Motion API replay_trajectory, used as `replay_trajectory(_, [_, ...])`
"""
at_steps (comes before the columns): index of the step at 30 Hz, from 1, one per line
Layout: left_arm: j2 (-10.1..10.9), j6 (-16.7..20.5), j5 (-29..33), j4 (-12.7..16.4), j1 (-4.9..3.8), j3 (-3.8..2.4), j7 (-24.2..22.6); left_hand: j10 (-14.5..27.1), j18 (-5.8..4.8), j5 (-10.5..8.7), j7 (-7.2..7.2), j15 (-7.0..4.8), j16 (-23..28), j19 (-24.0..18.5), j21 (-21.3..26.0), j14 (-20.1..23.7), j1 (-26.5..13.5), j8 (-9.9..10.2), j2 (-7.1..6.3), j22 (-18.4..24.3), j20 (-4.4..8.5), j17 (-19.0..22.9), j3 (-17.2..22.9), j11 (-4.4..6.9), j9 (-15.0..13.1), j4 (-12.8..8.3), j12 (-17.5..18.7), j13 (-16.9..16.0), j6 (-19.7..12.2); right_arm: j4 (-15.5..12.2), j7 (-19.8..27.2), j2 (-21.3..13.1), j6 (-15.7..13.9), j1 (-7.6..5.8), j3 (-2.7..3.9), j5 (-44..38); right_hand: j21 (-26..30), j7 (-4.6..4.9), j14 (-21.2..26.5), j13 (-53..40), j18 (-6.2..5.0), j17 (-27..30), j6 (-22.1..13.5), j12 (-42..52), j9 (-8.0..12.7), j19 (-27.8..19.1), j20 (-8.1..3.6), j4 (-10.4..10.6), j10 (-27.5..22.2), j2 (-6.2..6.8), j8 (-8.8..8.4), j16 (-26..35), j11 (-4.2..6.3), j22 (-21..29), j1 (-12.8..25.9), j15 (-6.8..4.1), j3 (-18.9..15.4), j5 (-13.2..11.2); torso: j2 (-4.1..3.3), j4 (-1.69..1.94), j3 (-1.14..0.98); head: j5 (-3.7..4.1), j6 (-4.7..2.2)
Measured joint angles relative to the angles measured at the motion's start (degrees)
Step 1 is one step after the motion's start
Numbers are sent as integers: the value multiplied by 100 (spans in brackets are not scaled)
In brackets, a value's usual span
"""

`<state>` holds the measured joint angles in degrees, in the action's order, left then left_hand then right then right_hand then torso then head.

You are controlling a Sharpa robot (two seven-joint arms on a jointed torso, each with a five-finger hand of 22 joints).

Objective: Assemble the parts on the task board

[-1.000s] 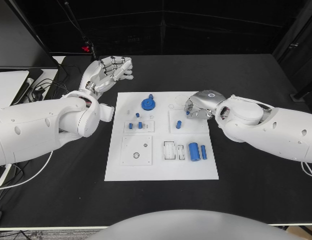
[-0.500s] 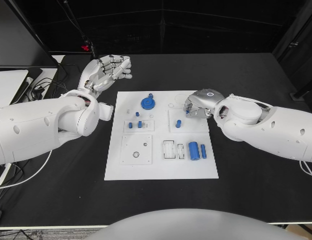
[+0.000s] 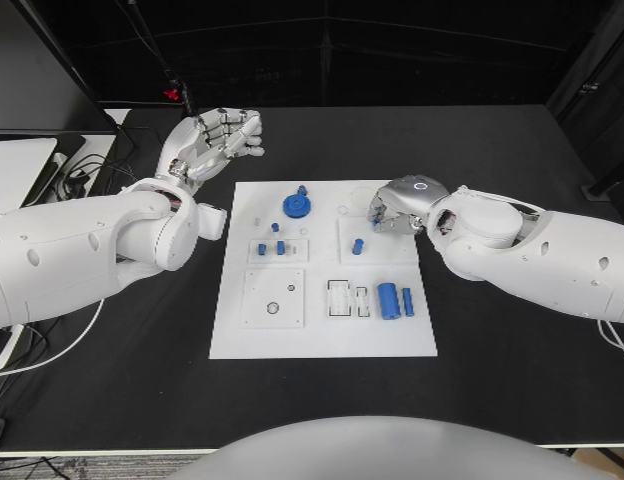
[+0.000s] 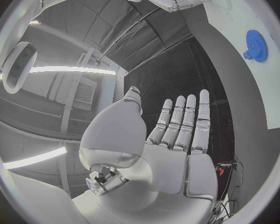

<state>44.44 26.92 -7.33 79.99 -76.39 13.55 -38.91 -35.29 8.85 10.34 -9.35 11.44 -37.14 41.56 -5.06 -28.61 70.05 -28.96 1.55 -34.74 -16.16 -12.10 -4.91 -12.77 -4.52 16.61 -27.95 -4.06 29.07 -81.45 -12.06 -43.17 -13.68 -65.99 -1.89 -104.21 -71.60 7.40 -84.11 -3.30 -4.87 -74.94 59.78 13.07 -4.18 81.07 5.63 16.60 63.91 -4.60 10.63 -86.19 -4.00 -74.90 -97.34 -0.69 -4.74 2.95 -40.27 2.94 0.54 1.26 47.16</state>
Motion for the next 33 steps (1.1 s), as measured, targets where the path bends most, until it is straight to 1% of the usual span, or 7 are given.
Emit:
replay_trajectory(3, [0, 2, 0, -1, 0, 0, 0, 0, 0, 0, 0, 0, 0, 21, 0, 0, 23, -23, 23, 0, -21, 10, -15, 0, 0, 15, -22, 0, 0, -7, -20, 1, 3, 0, 0, -37, 0, -25, 16, -12, -1, 0, 97, -65, 0, -2, -41, 5, 107, 0, -2, 0, 39, 0, 0, -16, 39, 0, 0, 0, -1, 0, 3])
replay_trajectory(8, [0, 4, 1, -4, 0, 0, 0, 0, -1, 30, 0, 0, -29, 21, -23, 0, 23, -23, 23, 0, -21, 23, -31, 0, 0, -1, -22, 0, 0, -16, -46, 2, 4, 1, -1, -88, 22, -54, 16, -30, -1, 0, 207, -131, 0, -2, -41, 4, 260, 0, -6, 0, 77, 0, 0, -16, 86, -1, 0, 0, -1, 2, 4])
replay_trajectory(11, [0, 4, 1, -7, 0, 0, 0, 0, 0, 30, 0, 0, -29, 22, -23, 0, 27, -29, 27, 4, -19, 26, -31, 0, 3, -1, -44, 4, 0, -22, -62, 4, 1, 2, -2, -117, 22, -55, 16, -21, -1, 0, 251, -201, 0, -2, -41, 6, 308, 23, 1, 0, 60, 0, -22, -16, 119, -3, 0, 0, -1, 8, 9])
replay_trajectory(18, [-3, 7, 2, -10, 0, 0, 0, 0, 0, 30, 0, 0, -58, 41, -23, 0, 46, -45, 45, 5, -1, 43, -41, 0, 6, 9, -50, 5, 0, -36, -77, -2, -56, 11, -7, -159, 56, -58, 16, -18, 0, 0, 337, -303, 1, -2, -41, 5, 440, 25, 1, 22, 74, 0, -23, -16, 164, -24, -1, 0, -1, 12, 12])
replay_trajectory(24, [-2, 11, 3, -11, 0, 0, 0, 0, 0, 30, 0, 0, -66, 41, -23, 0, 46, -45, 45, 5, -1, 46, -45, 0, 5, 13, -50, 5, 0, -51, -74, -25, -187, 32, -17, -173, 56, -85, 16, -18, -1, 2, 380, -381, 1, -2, -41, -3, 521, 81, 0, 22, 72, 0, -64, -16, 222, -32, -1, 0, -1, 9, 9])
replay_trajectory(26, [-1, 12, 3, -11, 0, 0, 0, 0, 0, 60, 0, 0, -66, 41, -23, 0, 76, -73, 74, 5, -1, 58, -59, 0, 5, -2, -83, 5, 0, -58, -69, -36, -227, 38, -21, -175, 56, -86, 16, -18, 0, 2, 384, -397, 1, -2, -41, -6, 521, 84, 0, 22, 72, 0, -68, -16, 230, -32, -1, 0, -1, 7, 9])
replay_trajectory(33, [1, 15, 4, -11, 0, 0, 0, 0, -1, 60, 1, 0, -66, 40, -23, 0, 77, -73, 74, 5, -1, 57, -59, 0, 5, -2, -83, 4, 0, -140, -56, -118, -375, 49, -28, -179, 56, -71, 16, -19, 0, 2, 413, -449, 1, 19, -62, -6, 561, 80, -11, 45, 72, 0, -72, -15, 257, -35, -1, 0, -1, 2, 9])
